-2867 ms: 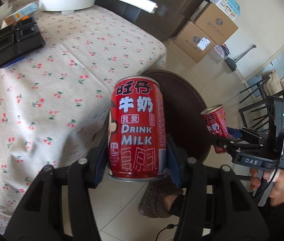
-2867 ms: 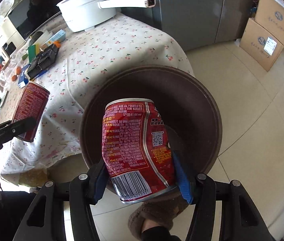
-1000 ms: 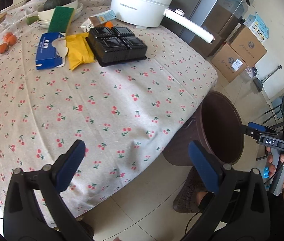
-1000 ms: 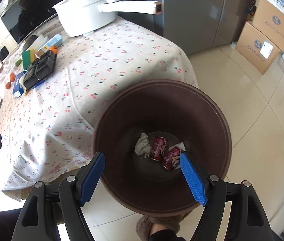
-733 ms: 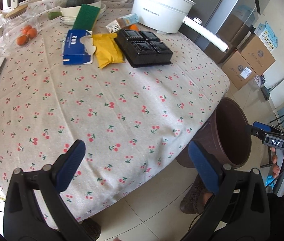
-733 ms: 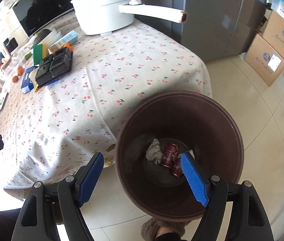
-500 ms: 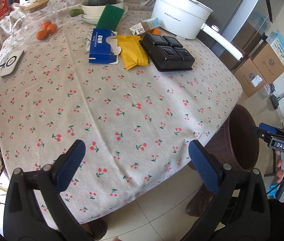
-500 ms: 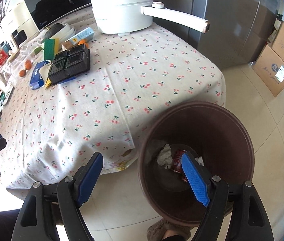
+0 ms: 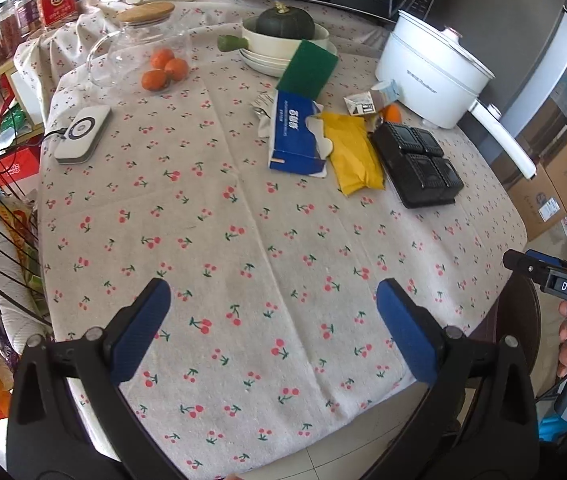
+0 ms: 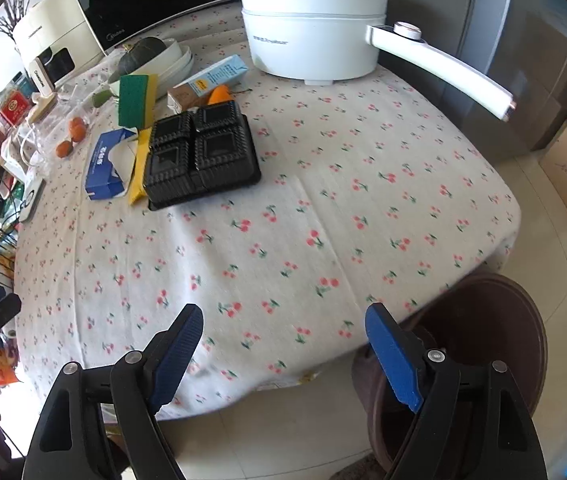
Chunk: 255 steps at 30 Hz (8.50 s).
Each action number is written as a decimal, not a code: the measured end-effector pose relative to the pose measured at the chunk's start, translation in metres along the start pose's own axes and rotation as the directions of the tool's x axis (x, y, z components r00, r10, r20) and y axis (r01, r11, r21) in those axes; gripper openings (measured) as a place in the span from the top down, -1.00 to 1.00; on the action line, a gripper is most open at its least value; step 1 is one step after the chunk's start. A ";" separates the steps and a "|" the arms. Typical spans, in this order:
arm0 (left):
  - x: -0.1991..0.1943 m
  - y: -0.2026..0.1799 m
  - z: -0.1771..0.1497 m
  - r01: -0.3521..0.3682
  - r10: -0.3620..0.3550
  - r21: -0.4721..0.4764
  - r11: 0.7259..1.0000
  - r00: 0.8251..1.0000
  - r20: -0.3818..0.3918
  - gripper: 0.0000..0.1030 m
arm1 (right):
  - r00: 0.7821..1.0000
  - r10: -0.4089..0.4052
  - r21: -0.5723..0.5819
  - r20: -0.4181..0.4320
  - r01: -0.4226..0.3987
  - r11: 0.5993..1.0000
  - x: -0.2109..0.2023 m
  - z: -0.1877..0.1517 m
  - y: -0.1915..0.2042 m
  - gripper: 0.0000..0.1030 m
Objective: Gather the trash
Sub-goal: 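Move both tools back over the table toward the black tray, then grasp the black plastic tray with the right gripper while the left gripper grasps the blue box, then carry the black tray and blue box over the brown bin and open both grippers, then move both tools back over the table toward the yellow packet, then grasp the yellow packet and foil wrapper with the right gripper while the left gripper grasps the blue tissue box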
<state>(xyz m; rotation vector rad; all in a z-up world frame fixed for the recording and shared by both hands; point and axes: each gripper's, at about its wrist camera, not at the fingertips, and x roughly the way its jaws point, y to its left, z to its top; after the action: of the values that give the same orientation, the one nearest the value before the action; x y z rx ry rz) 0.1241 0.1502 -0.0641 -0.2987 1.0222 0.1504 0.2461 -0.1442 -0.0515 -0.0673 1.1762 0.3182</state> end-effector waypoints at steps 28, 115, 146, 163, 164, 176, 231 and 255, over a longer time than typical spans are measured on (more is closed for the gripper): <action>0.010 0.045 0.008 -0.077 0.076 -0.048 0.996 0.996 -0.036 -0.98 | 0.917 -0.369 -0.378 0.153 0.400 0.835 0.098 0.068 0.143 -0.20; 0.017 -0.157 -0.070 0.292 -0.274 0.214 0.932 0.955 -0.111 -0.23 | 0.988 0.020 0.360 0.150 -0.073 0.930 -0.084 -0.159 -0.184 -0.20; 0.045 -0.325 -0.118 0.486 -0.428 0.450 0.749 0.874 -0.231 -0.23 | 0.997 -0.008 0.487 0.075 -0.030 0.873 -0.076 -0.198 -0.262 -0.49; 0.048 -0.309 -0.114 0.327 -0.284 0.487 0.810 0.945 -0.163 -0.92 | 0.997 -0.006 0.501 0.074 -0.032 0.865 -0.079 -0.200 -0.268 -0.50; 0.047 -0.306 -0.113 0.321 -0.277 0.481 0.816 0.947 -0.161 -0.93 | 0.997 -0.005 0.499 0.074 -0.033 0.866 -0.079 -0.199 -0.267 -0.52; 0.031 -0.236 -0.086 0.241 -0.216 0.394 0.887 0.971 -0.106 -0.98 | 0.998 -0.008 0.447 0.064 -0.022 0.894 -0.075 -0.175 -0.232 -0.63; 0.011 0.090 0.011 -0.076 0.070 -0.122 0.990 0.996 -0.051 -0.99 | 0.998 -0.013 0.086 -0.063 0.019 0.996 0.144 0.084 0.179 -0.64; 0.058 -0.006 0.058 -0.027 0.021 0.090 0.996 0.997 0.073 -0.98 | 0.999 0.023 -0.046 -0.033 -0.024 0.999 0.033 -0.004 0.021 0.48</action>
<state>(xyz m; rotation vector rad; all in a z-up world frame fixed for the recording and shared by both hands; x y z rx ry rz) 0.2030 0.1623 -0.0843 -0.1964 0.9585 0.1349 0.2478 -0.1179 -0.0804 -0.0993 1.2022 0.3665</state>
